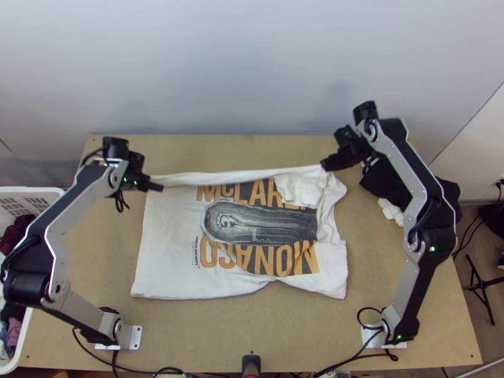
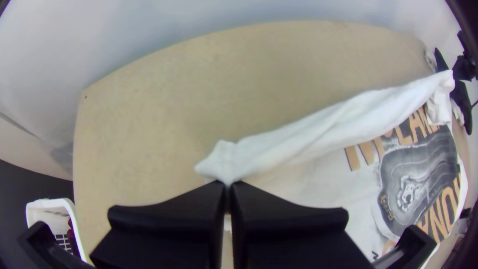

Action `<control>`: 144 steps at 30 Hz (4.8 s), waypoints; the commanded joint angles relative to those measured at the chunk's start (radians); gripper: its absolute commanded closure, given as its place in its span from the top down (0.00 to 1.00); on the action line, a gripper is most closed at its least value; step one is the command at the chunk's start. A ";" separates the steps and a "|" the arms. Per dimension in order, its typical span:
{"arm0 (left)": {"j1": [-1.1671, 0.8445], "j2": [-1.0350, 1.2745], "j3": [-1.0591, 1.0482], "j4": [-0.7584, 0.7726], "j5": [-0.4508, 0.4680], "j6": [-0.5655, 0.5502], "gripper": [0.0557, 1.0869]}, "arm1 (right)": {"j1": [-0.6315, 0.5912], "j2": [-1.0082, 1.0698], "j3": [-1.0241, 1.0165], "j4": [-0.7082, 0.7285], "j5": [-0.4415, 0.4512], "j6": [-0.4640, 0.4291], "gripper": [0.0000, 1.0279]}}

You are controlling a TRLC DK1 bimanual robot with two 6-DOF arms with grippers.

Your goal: Fold the t-shirt

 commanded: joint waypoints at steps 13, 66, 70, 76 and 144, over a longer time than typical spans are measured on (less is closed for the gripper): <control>-0.037 -0.165 -0.306 0.038 -0.011 0.047 0.05 | 0.033 -0.248 -0.539 0.165 0.000 0.004 0.03; -0.199 -0.435 -0.237 -0.308 -0.077 0.032 0.95 | -0.111 -0.994 -0.812 -0.178 0.014 0.009 0.97; -0.278 -0.400 -0.239 -0.307 -0.080 0.006 0.95 | -0.108 -1.043 -0.825 -0.187 0.014 0.050 0.97; -0.350 -0.371 -0.204 -0.308 -0.082 -0.010 0.95 | -0.151 -1.076 -0.817 -0.218 0.014 0.088 0.97; -0.587 -0.764 -0.604 -0.600 -0.059 0.380 0.95 | 0.269 -0.911 -0.917 -0.244 0.054 0.059 0.96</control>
